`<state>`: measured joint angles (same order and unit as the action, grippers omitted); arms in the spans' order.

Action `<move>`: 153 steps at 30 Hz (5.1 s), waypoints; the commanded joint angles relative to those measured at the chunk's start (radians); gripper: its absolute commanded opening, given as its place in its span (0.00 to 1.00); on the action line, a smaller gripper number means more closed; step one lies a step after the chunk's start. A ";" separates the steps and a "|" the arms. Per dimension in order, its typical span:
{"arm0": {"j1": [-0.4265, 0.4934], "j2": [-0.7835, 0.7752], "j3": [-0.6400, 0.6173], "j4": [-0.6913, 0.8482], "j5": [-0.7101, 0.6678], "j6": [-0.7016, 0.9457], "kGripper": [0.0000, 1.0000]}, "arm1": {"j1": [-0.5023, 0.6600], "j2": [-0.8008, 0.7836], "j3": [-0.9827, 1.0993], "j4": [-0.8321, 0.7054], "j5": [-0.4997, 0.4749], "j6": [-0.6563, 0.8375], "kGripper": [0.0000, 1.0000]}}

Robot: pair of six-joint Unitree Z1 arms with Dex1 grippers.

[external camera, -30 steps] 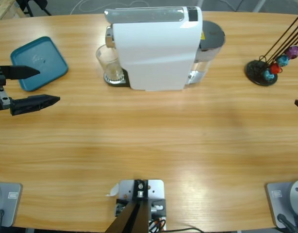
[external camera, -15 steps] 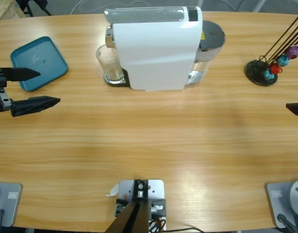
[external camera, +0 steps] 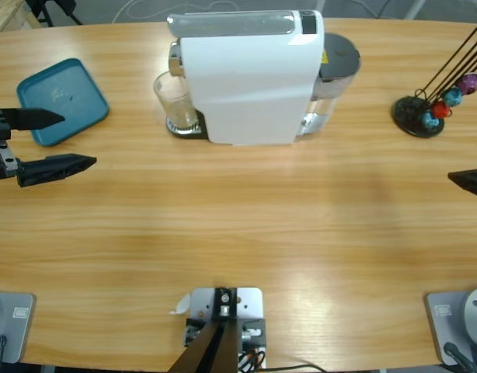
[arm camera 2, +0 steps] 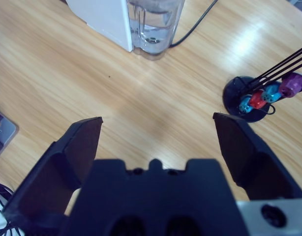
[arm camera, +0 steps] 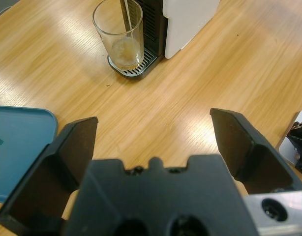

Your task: Pour coffee

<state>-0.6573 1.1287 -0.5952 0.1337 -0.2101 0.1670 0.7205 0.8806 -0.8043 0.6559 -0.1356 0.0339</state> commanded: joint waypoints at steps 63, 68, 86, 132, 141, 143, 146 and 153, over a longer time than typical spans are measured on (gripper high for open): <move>-0.008 0.003 0.028 -0.009 -0.009 -0.011 1.00 | 0.013 0.047 0.014 -0.019 -0.002 -0.012 1.00; -0.008 0.004 0.025 -0.009 -0.009 -0.011 1.00 | 0.013 0.049 0.014 -0.019 -0.002 -0.012 1.00; -0.008 0.020 0.018 -0.009 -0.008 -0.015 1.00 | 0.013 0.042 0.015 -0.019 -0.001 -0.012 1.00; 0.349 0.391 -0.155 -0.108 -0.371 0.393 0.96 | 0.013 0.075 0.006 -0.016 0.008 -0.015 0.99; 0.358 0.623 -0.307 -0.117 -0.525 0.451 0.96 | 0.013 0.094 -0.001 -0.013 0.019 -0.019 0.99; 0.358 0.645 -0.319 -0.117 -0.521 0.461 0.96 | 0.013 0.089 0.001 -0.013 0.021 -0.019 0.99; 0.354 0.668 -0.340 -0.117 -0.523 0.477 0.96 | 0.013 0.092 0.000 -0.013 0.021 -0.020 0.99; 0.321 0.729 -0.402 -0.115 -0.582 0.497 0.96 | 0.013 0.115 -0.007 -0.009 0.026 -0.020 0.99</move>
<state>-0.3102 1.7648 -0.9584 0.0254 -0.7302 0.6418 0.7214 0.9505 -0.8045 0.6446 -0.1314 0.0274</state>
